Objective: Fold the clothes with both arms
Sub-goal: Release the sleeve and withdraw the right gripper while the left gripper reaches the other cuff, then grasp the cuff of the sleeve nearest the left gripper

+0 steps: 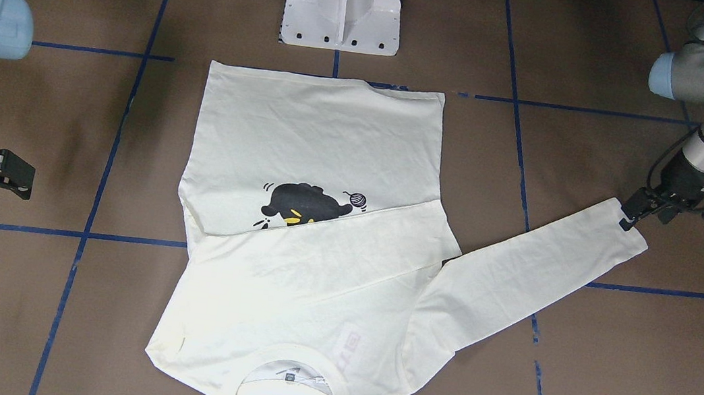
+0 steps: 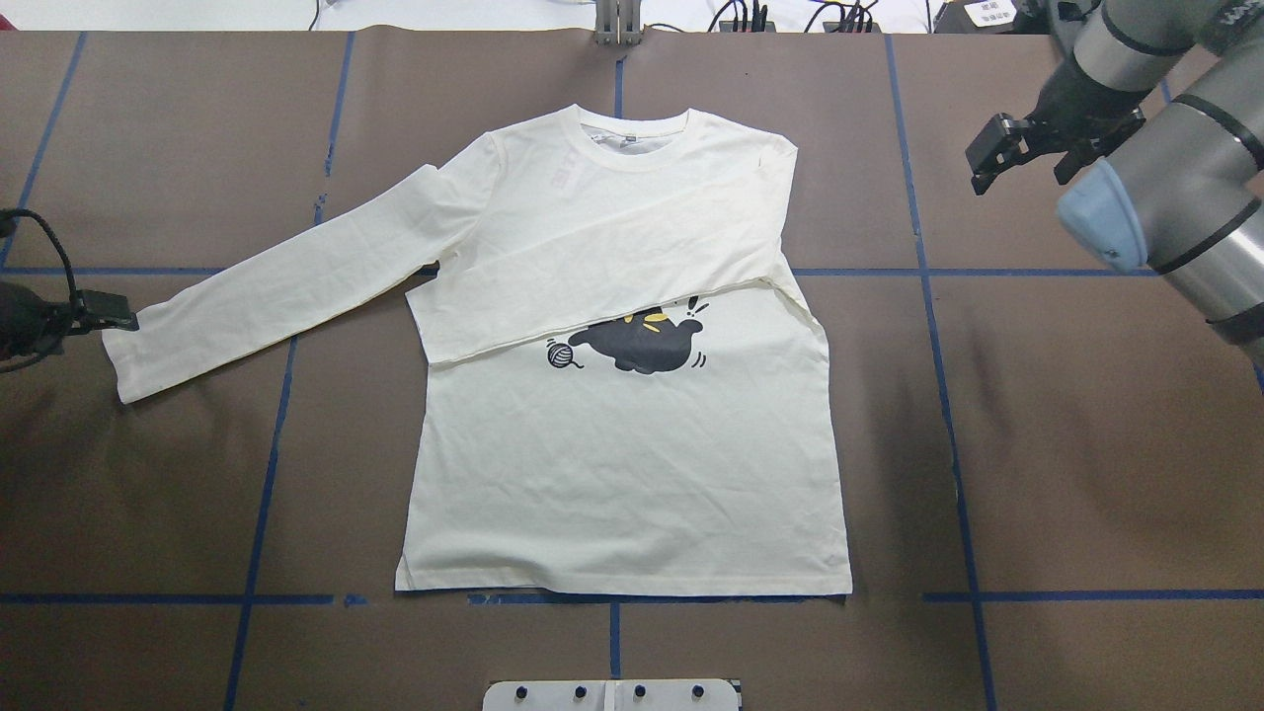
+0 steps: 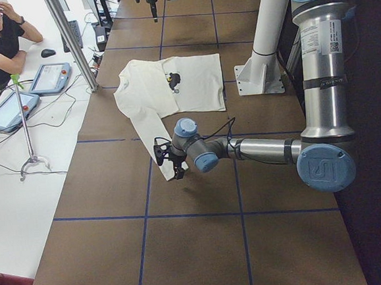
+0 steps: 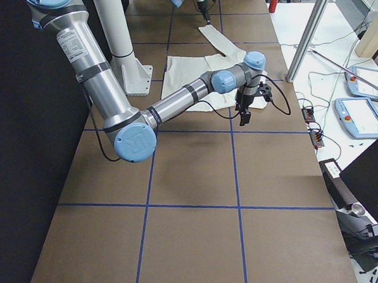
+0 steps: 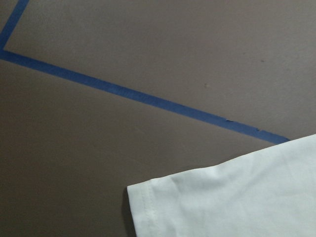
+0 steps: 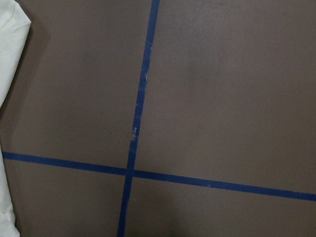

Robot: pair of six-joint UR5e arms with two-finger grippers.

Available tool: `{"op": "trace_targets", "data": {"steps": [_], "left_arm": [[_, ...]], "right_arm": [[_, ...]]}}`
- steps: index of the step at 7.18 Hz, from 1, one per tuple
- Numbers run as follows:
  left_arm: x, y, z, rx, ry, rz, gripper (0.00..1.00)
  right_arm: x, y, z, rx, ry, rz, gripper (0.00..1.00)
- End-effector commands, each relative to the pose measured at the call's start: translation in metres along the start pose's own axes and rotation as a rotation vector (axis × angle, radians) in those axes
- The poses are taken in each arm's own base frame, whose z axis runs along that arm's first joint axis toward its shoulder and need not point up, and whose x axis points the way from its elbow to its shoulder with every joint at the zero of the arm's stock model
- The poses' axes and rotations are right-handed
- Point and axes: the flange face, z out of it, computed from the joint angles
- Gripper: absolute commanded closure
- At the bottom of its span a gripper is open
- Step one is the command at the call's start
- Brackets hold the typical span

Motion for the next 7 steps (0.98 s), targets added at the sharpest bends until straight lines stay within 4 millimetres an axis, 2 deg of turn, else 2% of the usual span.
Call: {"op": "trace_targets", "data": {"steps": [1, 4, 6, 7], "left_arm": [[-0.0054, 0.0087, 0.0193, -0.015, -0.008, 0.017, 0.0], [0.0026, 0.0171, 0.0223, -0.03, -0.001, 0.035, 0.01], [0.0045, 0.0171, 0.0208, -0.028, 0.003, 0.037, 0.16], [0.0045, 0.0171, 0.0207, -0.028, 0.003, 0.037, 0.27]], "right_arm": [[0.0148, 0.0049, 0.001, -0.01, -0.015, 0.002, 0.0], [0.0141, 0.0051, 0.0016, -0.011, -0.015, 0.001, 0.0], [0.0129, 0.0048, 0.0005, -0.009, -0.016, 0.005, 0.0], [0.0125, 0.0041, 0.0003, -0.008, -0.016, 0.004, 0.0]]}}
